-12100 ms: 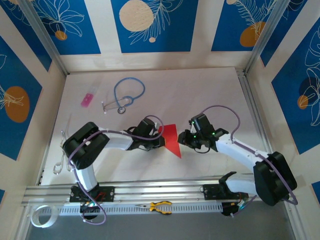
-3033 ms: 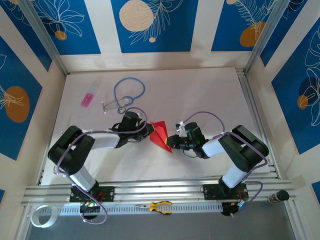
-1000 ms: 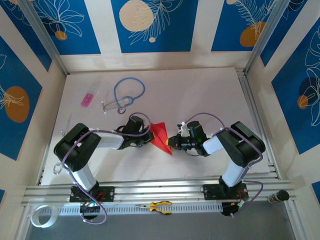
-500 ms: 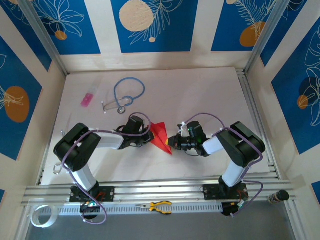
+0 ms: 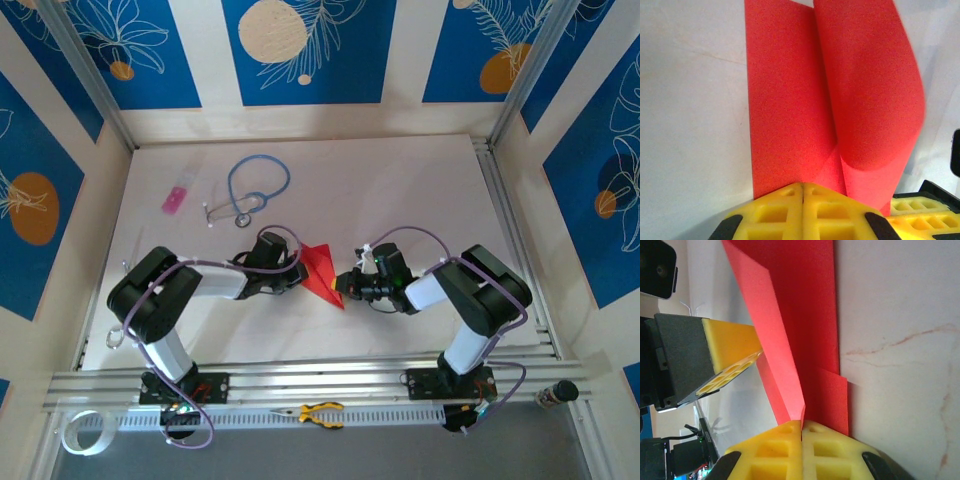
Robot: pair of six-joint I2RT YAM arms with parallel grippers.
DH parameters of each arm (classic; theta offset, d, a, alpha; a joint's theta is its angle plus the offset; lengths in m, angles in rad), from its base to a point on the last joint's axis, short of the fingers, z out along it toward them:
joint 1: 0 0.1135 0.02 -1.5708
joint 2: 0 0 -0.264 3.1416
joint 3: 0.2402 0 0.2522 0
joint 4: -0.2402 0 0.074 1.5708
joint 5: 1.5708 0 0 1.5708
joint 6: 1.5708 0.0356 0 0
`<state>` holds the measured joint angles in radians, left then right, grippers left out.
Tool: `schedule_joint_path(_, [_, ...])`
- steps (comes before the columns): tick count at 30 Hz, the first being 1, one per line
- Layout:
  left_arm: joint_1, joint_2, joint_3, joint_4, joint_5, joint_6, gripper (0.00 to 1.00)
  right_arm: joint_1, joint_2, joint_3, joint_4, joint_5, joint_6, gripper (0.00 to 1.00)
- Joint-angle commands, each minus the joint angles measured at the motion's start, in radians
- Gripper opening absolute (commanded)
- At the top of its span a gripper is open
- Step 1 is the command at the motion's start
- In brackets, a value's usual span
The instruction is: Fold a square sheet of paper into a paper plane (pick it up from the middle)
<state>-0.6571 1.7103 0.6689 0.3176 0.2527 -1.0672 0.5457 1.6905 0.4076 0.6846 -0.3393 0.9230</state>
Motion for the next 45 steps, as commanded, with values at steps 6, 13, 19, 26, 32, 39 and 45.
schedule_joint_path(6, [-0.005, -0.041, 0.0, -0.042, -0.042, 0.041, 0.05, 0.014, 0.0, -0.006, -0.072, 0.028, 0.006, 0.0])
schedule_joint_path(13, [-0.007, -0.066, -0.009, 0.048, -0.015, 0.077, 0.08, 0.013, 0.007, 0.0, -0.08, 0.023, 0.004, 0.0])
schedule_joint_path(19, [-0.008, -0.038, 0.0, 0.151, 0.069, 0.109, 0.06, 0.008, 0.008, 0.003, -0.088, 0.019, 0.008, 0.0])
schedule_joint_path(26, [-0.009, 0.04, 0.023, 0.235, 0.126, 0.087, 0.06, 0.003, 0.011, -0.003, -0.083, 0.017, 0.016, 0.0])
schedule_joint_path(32, [-0.01, 0.073, 0.031, 0.265, 0.117, 0.069, 0.06, 0.002, 0.015, -0.004, -0.086, 0.019, 0.019, 0.0])
schedule_joint_path(39, [-0.013, 0.088, 0.041, 0.284, 0.115, 0.055, 0.06, 0.0, 0.018, -0.003, -0.089, 0.017, 0.016, 0.0])
schedule_joint_path(45, [-0.017, 0.101, 0.046, 0.291, 0.12, 0.046, 0.07, -0.007, 0.015, -0.005, -0.094, 0.014, 0.017, 0.0])
